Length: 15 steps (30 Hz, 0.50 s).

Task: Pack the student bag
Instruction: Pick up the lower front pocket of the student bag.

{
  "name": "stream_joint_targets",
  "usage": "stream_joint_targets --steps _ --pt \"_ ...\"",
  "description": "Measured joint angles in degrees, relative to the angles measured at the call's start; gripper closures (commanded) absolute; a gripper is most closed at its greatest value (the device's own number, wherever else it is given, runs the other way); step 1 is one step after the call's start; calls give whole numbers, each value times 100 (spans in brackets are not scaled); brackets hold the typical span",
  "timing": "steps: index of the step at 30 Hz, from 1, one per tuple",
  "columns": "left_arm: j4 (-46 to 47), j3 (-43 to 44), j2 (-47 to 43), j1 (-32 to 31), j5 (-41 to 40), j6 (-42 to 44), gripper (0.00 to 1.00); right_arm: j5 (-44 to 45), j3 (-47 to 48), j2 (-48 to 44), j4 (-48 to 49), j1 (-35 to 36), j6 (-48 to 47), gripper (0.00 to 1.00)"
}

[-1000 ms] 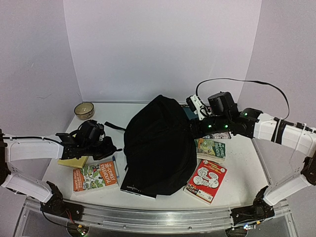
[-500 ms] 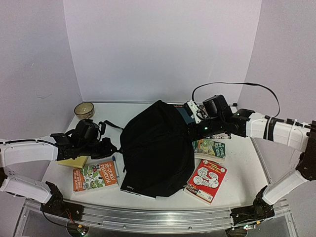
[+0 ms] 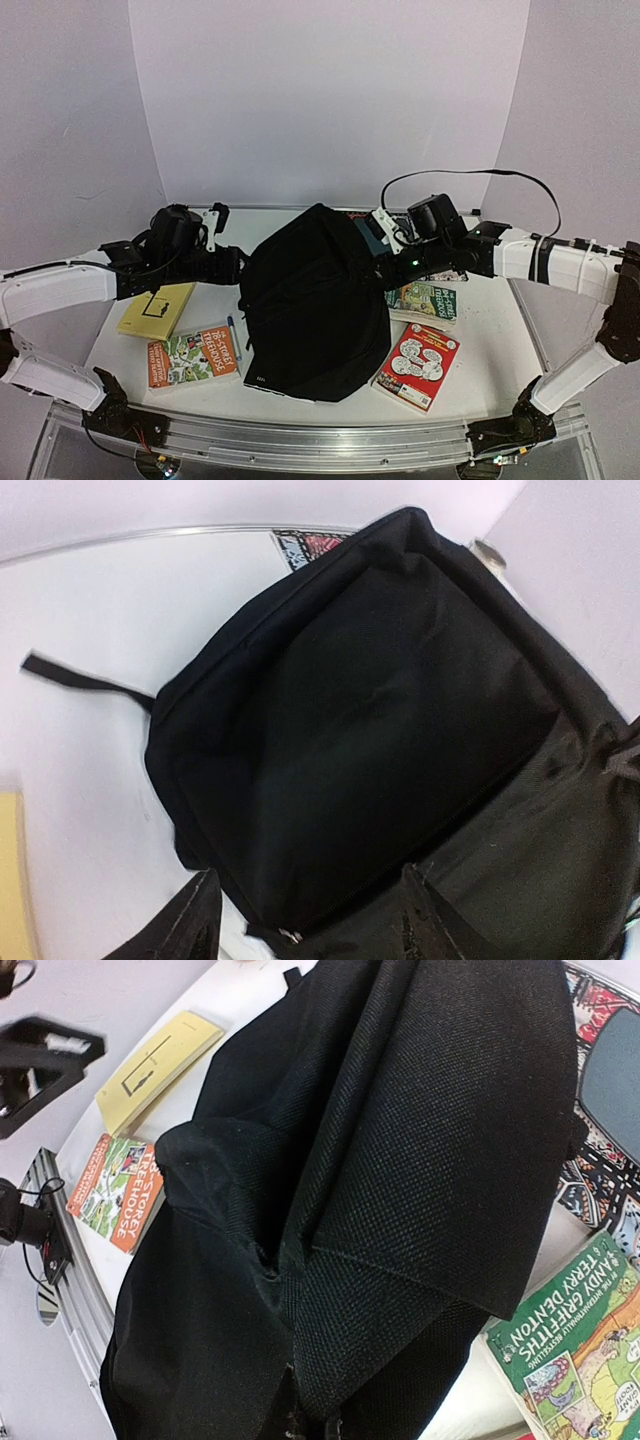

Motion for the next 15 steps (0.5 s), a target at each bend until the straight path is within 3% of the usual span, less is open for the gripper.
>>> stream_joint_targets --steps 6,15 --pt "-6 525 941 -2 136 940 34 -169 0 7 2 0 -30 100" --pt "-60 656 1615 -337 141 1988 32 -354 30 133 -3 0 -50 100"
